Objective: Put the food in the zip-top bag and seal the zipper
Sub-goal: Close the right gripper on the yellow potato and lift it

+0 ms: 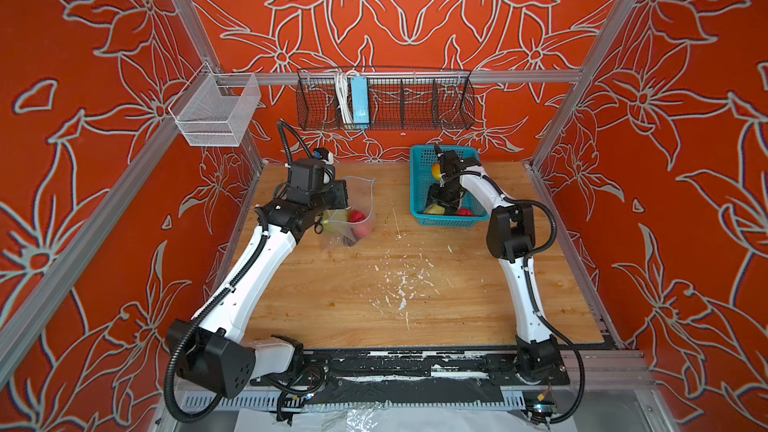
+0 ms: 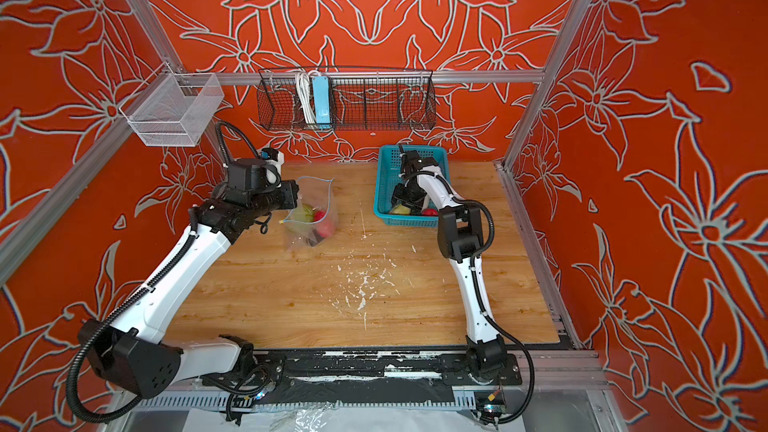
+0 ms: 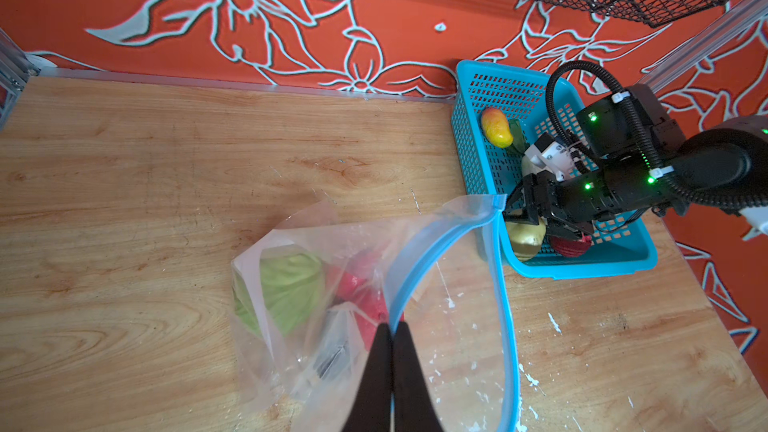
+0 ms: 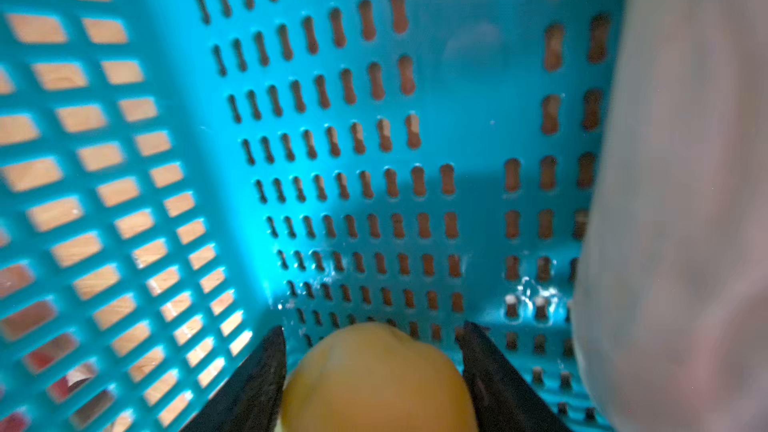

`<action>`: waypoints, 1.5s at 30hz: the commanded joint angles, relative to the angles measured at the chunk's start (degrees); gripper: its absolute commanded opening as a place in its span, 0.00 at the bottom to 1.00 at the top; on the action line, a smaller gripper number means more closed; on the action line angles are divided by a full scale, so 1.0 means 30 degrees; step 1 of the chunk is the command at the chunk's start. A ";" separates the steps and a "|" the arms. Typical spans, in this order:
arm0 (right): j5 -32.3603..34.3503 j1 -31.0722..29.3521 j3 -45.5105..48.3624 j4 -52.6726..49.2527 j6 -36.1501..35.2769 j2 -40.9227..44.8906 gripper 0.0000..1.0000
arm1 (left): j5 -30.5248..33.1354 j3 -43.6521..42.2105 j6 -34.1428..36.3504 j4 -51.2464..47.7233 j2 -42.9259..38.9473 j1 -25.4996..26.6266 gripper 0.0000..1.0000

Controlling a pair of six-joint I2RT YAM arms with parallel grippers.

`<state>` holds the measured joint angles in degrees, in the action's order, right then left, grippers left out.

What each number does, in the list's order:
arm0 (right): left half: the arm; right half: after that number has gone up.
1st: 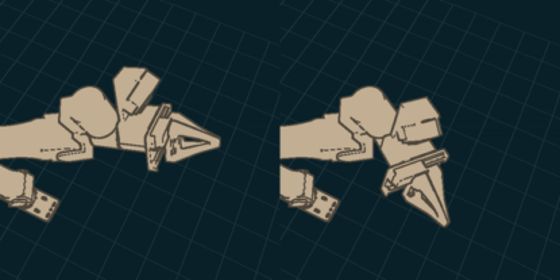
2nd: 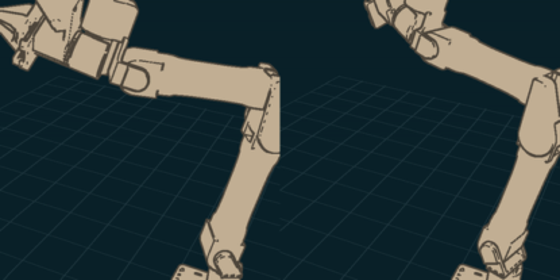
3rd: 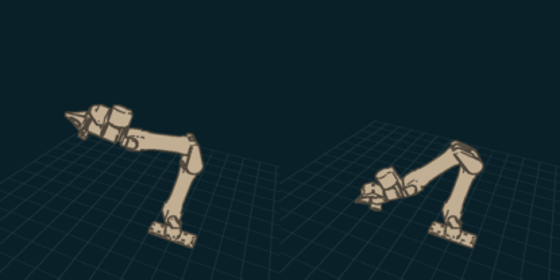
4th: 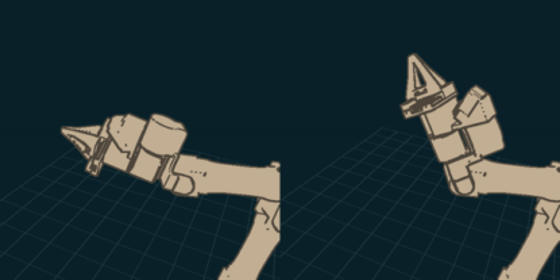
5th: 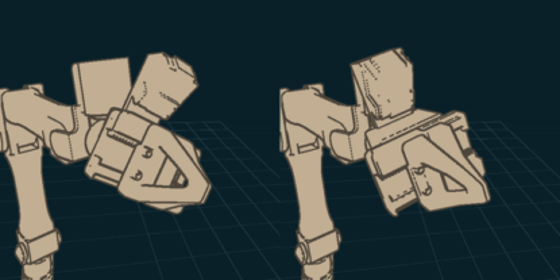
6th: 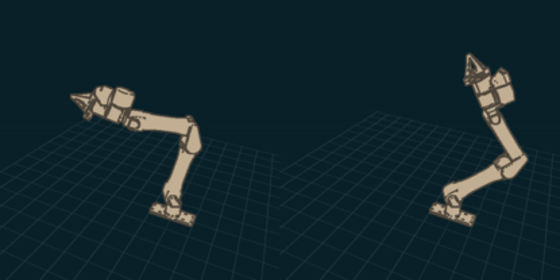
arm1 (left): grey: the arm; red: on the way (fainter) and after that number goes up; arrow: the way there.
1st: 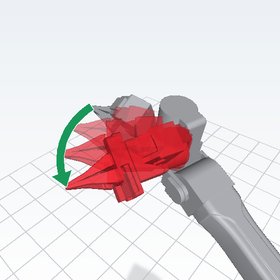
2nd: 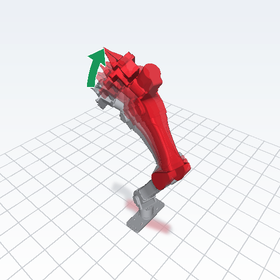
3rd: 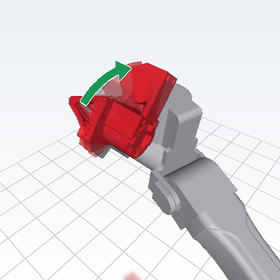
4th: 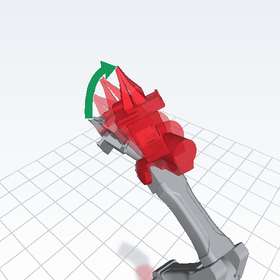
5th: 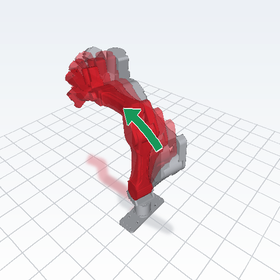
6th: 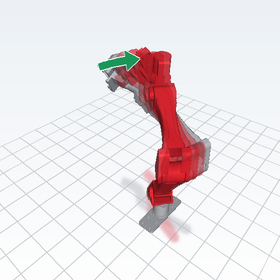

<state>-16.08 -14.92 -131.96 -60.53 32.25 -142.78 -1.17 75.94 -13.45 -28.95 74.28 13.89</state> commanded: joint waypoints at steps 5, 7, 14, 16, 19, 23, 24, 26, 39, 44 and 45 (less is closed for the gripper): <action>-0.0852 0.0179 -0.1216 0.0623 0.0499 0.1557 0.66 | 0.0119 -0.0280 0.0186 0.0392 -0.0415 -0.0089 0.00; -0.0845 0.0233 -0.1568 0.0498 0.0500 0.1481 0.66 | 0.0126 -0.0265 0.0201 0.0392 -0.0443 -0.0089 0.00; -0.0446 0.0321 -0.2293 -0.0532 0.0247 0.1246 0.67 | 0.0214 -0.0294 0.0233 0.0392 -0.0491 -0.0089 0.00; -0.0026 0.0317 -0.2331 -0.1063 -0.0047 0.1326 0.70 | 0.0221 -0.0294 0.0207 0.0392 -0.0529 -0.0089 0.00; 0.0603 0.0315 -0.2244 -0.1682 -0.0463 0.1549 0.77 | 0.0214 -0.0294 0.0207 0.0392 -0.0528 -0.0089 0.00; 0.1408 0.0335 -0.1972 -0.2288 -0.0880 0.1828 0.84 | 0.0156 -0.0265 0.0221 0.0392 -0.0530 -0.0089 0.00; 0.1461 0.0330 -0.1863 -0.2372 -0.0933 0.1861 0.84 | 0.0155 -0.0266 0.0215 0.0392 -0.0532 -0.0089 0.00; 0.1383 0.0311 -0.1547 -0.2397 -0.1027 0.1883 0.84 | 0.0170 -0.0266 0.0233 0.0392 -0.0528 -0.0089 0.00; -0.0209 -0.0371 -0.0812 -0.1207 -0.1053 0.0637 0.83 | 0.0447 -0.0123 0.0039 0.0225 -0.0300 -0.0089 0.00; -0.0296 -0.0609 -0.1261 -0.1323 -0.1153 0.0006 0.81 | 0.0412 -0.0148 0.0032 0.0249 -0.0303 -0.0089 0.00; -0.0318 -0.0667 -0.1326 -0.1355 -0.1192 -0.0111 0.81 | 0.0419 -0.0148 0.0076 0.0246 -0.0323 -0.0089 0.00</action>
<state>-16.62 -16.25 -134.37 -63.53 29.34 -140.97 -0.45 75.94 -13.47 -28.93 74.08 13.87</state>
